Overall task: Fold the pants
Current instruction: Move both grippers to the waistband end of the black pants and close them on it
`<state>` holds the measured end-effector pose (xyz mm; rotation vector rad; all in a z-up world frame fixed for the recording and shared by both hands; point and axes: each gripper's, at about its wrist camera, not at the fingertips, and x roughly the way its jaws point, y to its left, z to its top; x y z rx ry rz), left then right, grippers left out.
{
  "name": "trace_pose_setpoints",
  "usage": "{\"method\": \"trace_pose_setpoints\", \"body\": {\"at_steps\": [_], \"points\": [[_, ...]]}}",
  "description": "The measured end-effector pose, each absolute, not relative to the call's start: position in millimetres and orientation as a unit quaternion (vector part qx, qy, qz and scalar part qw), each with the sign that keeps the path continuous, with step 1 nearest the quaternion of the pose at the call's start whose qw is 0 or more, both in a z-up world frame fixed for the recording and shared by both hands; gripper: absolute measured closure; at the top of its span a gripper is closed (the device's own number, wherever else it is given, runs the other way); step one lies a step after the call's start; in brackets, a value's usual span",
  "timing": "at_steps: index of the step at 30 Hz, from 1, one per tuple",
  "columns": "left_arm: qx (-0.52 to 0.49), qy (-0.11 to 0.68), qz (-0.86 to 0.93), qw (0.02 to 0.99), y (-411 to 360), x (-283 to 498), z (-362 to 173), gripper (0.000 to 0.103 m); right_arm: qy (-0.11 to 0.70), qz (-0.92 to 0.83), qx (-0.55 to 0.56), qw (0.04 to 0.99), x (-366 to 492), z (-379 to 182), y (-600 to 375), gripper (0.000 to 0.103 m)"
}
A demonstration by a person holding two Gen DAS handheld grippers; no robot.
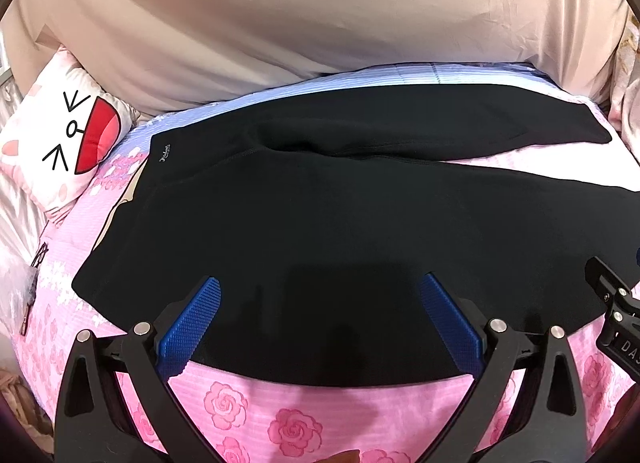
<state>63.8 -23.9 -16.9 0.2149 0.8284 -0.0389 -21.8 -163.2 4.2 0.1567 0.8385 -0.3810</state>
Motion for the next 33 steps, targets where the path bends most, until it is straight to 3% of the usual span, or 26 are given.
{"method": "trace_pose_setpoints", "body": {"at_steps": [16,21,25,28,33], "points": [[0.103,0.412,-0.023,0.905,-15.2,82.3,-19.1,0.005,0.387,-0.21,0.058,0.896,-5.5,23.0,-192.1,0.005],[0.082,0.402,-0.008,0.912,7.0,119.1,-7.5,0.005,0.356,-0.222,0.087,0.903,21.1,45.1,-270.4,0.005],[0.055,0.399,0.031,0.915,34.6,146.4,-5.5,0.005,0.38,-0.249,0.108,0.885,71.1,33.0,-385.2,0.006],[0.034,0.412,0.031,0.91,53.0,171.2,-6.3,0.005,0.388,-0.234,0.155,0.878,97.4,21.3,-450.9,0.017],[-0.003,0.389,0.034,0.921,83.2,207.3,8.3,0.005,0.417,-0.237,0.113,0.87,152.4,6.0,-505.6,0.018]]}}
